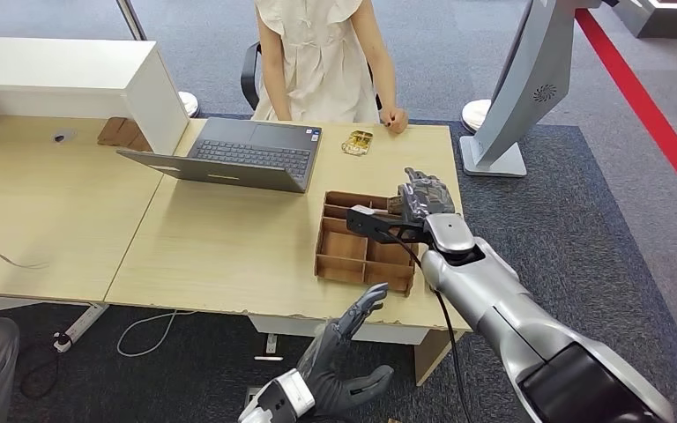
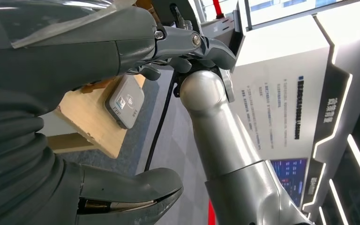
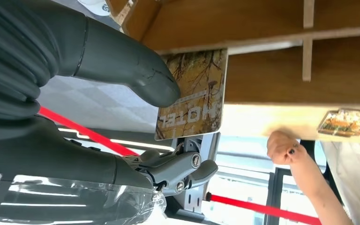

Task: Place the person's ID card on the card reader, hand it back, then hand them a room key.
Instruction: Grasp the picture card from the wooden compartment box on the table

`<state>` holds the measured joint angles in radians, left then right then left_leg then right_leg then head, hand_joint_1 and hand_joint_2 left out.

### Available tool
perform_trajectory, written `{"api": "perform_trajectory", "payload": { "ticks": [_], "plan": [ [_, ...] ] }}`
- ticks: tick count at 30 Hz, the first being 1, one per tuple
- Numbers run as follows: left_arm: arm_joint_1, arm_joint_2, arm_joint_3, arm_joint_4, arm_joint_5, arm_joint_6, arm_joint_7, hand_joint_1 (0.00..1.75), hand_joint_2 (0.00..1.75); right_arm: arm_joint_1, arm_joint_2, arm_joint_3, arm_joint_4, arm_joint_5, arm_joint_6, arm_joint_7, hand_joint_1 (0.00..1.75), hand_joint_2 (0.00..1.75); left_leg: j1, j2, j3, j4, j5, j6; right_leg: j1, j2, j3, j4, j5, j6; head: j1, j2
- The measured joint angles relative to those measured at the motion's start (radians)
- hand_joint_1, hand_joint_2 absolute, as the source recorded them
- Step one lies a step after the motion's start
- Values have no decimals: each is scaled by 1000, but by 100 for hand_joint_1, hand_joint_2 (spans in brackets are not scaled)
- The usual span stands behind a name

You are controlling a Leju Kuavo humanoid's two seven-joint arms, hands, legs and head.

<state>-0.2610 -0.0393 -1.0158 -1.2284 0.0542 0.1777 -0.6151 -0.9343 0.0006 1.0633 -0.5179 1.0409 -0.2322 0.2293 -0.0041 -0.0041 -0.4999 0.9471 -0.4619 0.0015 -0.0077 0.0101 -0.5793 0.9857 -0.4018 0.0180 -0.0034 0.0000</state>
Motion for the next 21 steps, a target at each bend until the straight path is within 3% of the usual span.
{"api": "perform_trajectory", "payload": {
  "ticks": [7, 21],
  "plan": [
    [2, -1, 4, 1, 0, 18, -9, 0, 175, -7, -1, -25, -39, -30, -106, -10, 175, 175, 0, 0, 0, 0, 0, 0, 0, 0, 0, 0, 0, 0, 0, 0],
    [3, -2, 6, 10, -12, 13, -21, 0, 175, -34, -68, -88, -242, -17, -76, 43, 175, 175, 0, 0, 0, 0, 0, 0, 0, 0, 0, 0, 0, 0, 0, 0]
  ]
}}
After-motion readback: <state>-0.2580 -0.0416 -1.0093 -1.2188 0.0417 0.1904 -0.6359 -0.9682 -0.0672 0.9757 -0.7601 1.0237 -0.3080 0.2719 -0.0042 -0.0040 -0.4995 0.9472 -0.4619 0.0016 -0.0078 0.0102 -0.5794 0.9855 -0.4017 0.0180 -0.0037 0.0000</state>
